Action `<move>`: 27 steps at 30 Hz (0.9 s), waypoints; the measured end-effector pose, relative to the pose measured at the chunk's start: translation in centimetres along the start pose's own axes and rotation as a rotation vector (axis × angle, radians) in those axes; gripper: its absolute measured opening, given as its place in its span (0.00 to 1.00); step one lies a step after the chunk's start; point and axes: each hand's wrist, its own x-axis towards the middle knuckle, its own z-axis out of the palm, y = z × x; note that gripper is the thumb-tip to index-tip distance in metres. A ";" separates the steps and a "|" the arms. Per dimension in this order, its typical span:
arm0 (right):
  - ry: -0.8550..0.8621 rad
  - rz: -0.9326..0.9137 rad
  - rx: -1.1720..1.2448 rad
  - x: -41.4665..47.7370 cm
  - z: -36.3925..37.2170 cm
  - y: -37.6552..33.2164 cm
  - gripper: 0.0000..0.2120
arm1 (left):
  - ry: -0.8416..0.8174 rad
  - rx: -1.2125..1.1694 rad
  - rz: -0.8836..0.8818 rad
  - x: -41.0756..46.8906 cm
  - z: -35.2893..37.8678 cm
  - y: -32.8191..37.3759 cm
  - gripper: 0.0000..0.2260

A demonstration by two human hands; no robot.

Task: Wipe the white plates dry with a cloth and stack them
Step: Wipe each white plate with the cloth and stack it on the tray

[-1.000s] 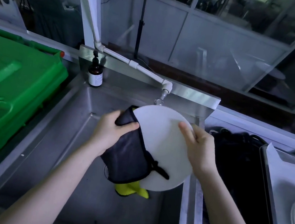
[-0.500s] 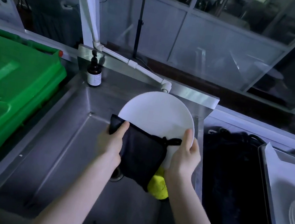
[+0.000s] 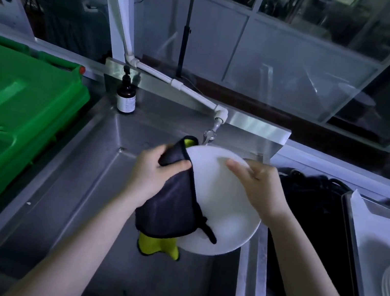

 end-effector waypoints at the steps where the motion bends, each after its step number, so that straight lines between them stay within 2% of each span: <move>1: 0.128 0.083 0.139 -0.2 0.5 0.3 0.23 | 0.080 -0.122 -0.086 -0.2 0.4 -0.5 0.07; 4: 0.535 0.387 0.604 -1.4 4.1 0.4 0.19 | 0.312 -0.487 -0.449 -1.3 2.3 -1.8 0.07; 6: 0.613 0.493 0.702 -2.5 6.3 0.6 0.19 | 0.349 -0.593 -0.576 -1.5 2.7 -2.3 0.07; 9: 0.417 0.445 0.615 -2.9 5.4 1.2 0.16 | 0.297 -0.583 -0.534 -0.9 1.5 -2.4 0.08; 13: 0.118 0.176 0.339 -0.6 0.2 0.3 0.07 | 0.186 -0.308 -0.266 0.0 -0.6 -1.1 0.05; 17: -0.249 -0.059 -0.040 1.0 -1.3 -1.7 0.11 | -0.125 -0.006 0.024 0.9 -1.4 1.2 0.09; 20: -0.309 -0.147 -0.201 0.5 0.5 -2.3 0.21 | -0.295 0.166 0.189 0.6 -1.0 2.2 0.09; 23: -0.217 -0.107 -0.105 0.4 0.5 -1.6 0.22 | -0.206 0.062 0.086 0.1 -1.2 1.4 0.08; 25: 0.002 0.002 0.040 0.2 0.5 -0.8 0.21 | -0.031 -0.111 -0.057 -0.3 -1.2 0.2 0.07; 27: 0.295 0.135 0.297 -0.5 1.9 -0.5 0.20 | 0.139 -0.327 -0.249 -0.8 -0.4 -0.7 0.08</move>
